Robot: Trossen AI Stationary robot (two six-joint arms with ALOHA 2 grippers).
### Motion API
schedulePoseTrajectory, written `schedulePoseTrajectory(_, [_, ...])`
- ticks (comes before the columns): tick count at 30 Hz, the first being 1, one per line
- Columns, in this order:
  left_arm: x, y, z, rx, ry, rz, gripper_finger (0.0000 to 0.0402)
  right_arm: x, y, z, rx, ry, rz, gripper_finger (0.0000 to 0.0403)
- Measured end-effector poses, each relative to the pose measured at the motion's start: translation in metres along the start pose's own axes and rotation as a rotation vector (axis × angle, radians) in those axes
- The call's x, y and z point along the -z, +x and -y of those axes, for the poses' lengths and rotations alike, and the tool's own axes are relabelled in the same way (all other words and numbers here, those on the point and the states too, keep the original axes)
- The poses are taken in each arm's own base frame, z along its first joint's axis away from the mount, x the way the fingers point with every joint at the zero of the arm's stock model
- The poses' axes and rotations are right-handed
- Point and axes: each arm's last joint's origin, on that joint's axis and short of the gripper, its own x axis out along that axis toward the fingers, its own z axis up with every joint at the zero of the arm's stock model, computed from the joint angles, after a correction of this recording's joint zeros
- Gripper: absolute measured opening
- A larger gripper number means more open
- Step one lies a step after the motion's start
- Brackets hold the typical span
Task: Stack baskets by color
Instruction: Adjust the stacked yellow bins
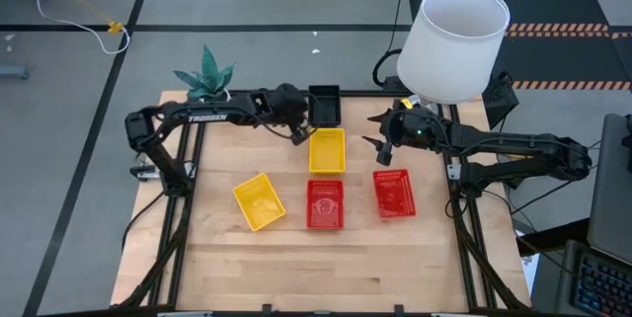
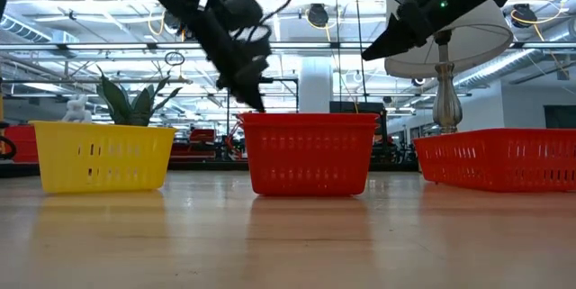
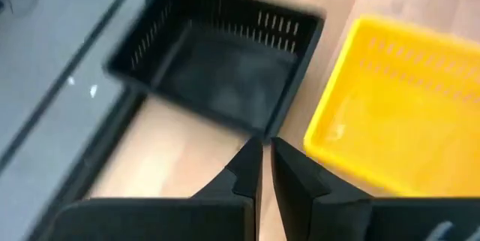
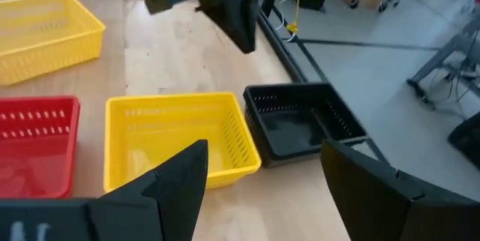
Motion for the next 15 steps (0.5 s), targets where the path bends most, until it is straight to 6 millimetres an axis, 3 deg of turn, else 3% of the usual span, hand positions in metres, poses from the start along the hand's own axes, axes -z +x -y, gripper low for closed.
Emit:
schedulePoseTrajectory(7, [0.042, -0.004, 0.02, 0.038, -0.059, -0.07, 0.002, 0.013, 0.005, -0.004, -0.022, 0.123, -0.039, 0.025])
schedulePoseTrajectory(10, [0.05, -0.016, 0.03, 0.059, -0.046, -0.063, 0.0007, 0.022, 0.016, -0.009, -0.078, 0.144, -0.056, 0.0229])
schedulePoseTrajectory(15, [0.043, -0.052, 0.041, 0.096, -0.059, 0.004, 0.0009, 0.032, 0.044, -0.021, -0.136, 0.151, -0.099, 0.0161])
